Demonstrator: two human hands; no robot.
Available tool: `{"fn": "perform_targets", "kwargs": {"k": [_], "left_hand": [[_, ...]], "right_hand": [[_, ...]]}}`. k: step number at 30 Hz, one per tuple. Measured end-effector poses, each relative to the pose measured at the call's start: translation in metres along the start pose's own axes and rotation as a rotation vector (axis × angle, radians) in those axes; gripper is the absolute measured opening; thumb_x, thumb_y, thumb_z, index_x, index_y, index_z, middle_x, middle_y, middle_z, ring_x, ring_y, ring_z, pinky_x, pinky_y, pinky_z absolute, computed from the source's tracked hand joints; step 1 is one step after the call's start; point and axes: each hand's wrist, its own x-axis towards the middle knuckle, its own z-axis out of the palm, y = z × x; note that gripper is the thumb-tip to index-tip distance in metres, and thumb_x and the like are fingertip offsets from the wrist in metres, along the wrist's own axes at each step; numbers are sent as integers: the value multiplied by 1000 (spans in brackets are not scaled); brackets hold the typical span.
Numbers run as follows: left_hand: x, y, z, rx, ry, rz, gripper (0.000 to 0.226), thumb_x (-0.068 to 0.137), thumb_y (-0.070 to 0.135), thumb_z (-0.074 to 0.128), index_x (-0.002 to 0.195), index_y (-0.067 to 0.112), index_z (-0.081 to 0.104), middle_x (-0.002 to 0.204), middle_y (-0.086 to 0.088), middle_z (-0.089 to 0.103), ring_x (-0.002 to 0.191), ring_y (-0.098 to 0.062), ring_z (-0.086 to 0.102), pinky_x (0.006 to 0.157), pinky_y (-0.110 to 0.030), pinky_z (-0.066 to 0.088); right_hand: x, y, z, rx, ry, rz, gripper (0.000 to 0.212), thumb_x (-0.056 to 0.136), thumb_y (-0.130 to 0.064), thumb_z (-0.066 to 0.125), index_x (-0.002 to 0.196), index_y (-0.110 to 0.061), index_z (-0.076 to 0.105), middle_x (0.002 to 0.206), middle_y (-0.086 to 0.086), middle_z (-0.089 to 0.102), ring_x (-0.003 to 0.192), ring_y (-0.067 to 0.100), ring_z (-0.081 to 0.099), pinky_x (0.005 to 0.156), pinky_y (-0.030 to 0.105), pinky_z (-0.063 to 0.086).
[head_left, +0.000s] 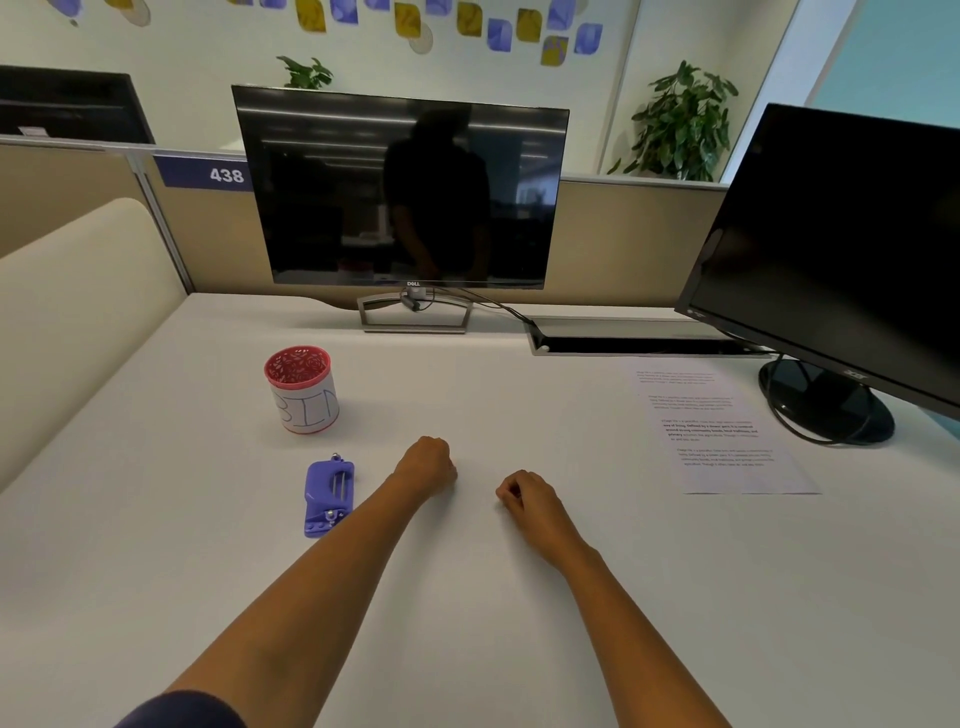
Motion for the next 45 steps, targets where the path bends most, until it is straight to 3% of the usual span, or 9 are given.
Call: {"fn": "perform_targets", "kwargs": {"k": [3, 7, 17, 21, 26, 29, 33, 38, 45], "left_hand": [[-4, -1, 3, -42, 32, 26, 12, 87, 13, 49, 80, 4, 52, 68, -3, 44, 75, -21, 48, 63, -26, 37], [-8, -6, 4, -213, 93, 10, 8, 84, 10, 53, 82, 7, 46, 84, -10, 50, 71, -22, 47, 60, -26, 36], [-15, -27, -31, -516, 300, -79, 29, 80, 0, 58, 60, 18, 47, 64, 1, 57, 70, -21, 60, 54, -19, 43], [-18, -41, -59, -667, 388, -103, 5, 81, 2, 63, 85, 2, 66, 84, -16, 71, 71, -23, 65, 67, -25, 53], [-19, -64, -101, -765, 511, -76, 21, 85, 1, 59, 103, -5, 68, 99, -17, 70, 77, -22, 62, 66, -14, 50], [-17, -79, -126, -731, 579, -126, 24, 86, 7, 60, 108, -1, 66, 107, -14, 67, 90, -23, 62, 84, -24, 46], [-10, -99, -154, -622, 658, -166, 25, 85, 14, 63, 106, 2, 69, 113, -16, 68, 108, -28, 60, 87, -30, 48], [3, -116, -174, -569, 657, -187, 23, 84, 11, 64, 104, 2, 71, 110, -17, 69, 105, -28, 63, 93, -40, 52], [21, -132, -176, -435, 579, -207, 21, 85, 7, 61, 103, 1, 70, 109, -18, 68, 99, -30, 65, 85, -35, 53]], "right_hand": [[1, 1, -2, 112, 26, 47, 6, 95, -18, 47, 91, -17, 50, 94, 0, 56, 80, 11, 54, 71, 14, 40], [2, 0, -6, 391, 66, 135, 6, 93, -12, 50, 91, -9, 54, 87, 2, 63, 71, 6, 60, 62, 10, 50], [16, -26, 2, 614, 202, 167, 10, 85, -4, 62, 92, 3, 62, 83, 7, 69, 71, 13, 68, 61, 12, 53], [28, -55, 4, 686, 221, 118, 11, 84, -5, 64, 95, -5, 61, 82, 7, 68, 72, 16, 68, 64, 12, 54], [53, -98, 8, 720, 200, 60, 15, 85, -7, 63, 99, -9, 69, 86, 5, 70, 79, 18, 69, 75, 17, 55], [72, -131, 13, 702, 201, 44, 20, 86, -8, 63, 105, -6, 69, 92, 4, 69, 82, 17, 67, 78, 19, 55], [97, -175, 22, 636, 229, -3, 22, 86, -9, 63, 106, -4, 68, 94, 6, 68, 81, 16, 66, 83, 24, 54], [127, -215, 42, 517, 239, -41, 20, 86, -10, 63, 103, -1, 68, 97, 15, 71, 78, 16, 65, 79, 24, 54], [158, -245, 77, 150, 198, -94, 18, 89, -9, 58, 100, -3, 70, 102, 14, 70, 91, 23, 65, 82, 26, 49]]}}
